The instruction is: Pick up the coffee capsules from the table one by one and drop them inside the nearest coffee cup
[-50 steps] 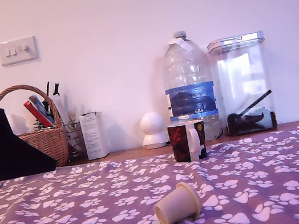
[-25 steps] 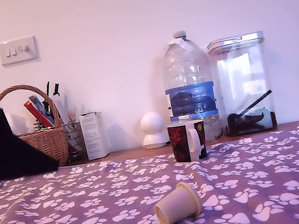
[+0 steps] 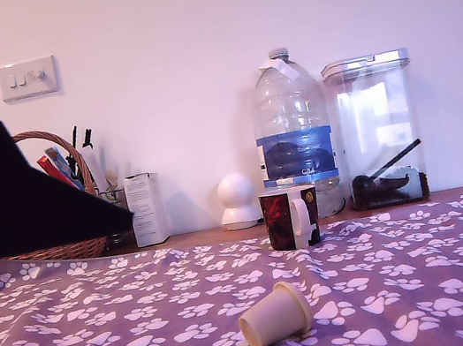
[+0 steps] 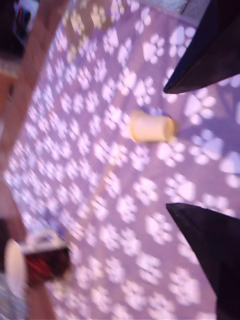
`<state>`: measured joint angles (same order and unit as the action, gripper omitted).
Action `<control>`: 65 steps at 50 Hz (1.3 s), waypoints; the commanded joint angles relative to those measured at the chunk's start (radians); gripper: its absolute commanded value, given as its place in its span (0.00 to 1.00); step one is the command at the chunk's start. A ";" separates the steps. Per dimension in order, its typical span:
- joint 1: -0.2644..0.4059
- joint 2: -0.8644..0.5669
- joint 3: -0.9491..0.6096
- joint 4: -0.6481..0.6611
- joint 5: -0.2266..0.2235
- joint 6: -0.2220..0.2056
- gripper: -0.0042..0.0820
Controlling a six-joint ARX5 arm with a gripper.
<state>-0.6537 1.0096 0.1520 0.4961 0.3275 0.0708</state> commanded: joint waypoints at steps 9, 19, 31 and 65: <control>-0.029 0.111 -0.014 0.087 -0.021 0.016 0.77; -0.053 0.249 -0.014 0.253 -0.021 0.004 0.77; -0.082 0.397 0.022 0.349 -0.021 -0.015 0.77; -0.138 0.614 0.247 0.235 -0.022 -0.019 0.77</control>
<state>-0.7845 1.5909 0.3840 0.7364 0.3050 0.0559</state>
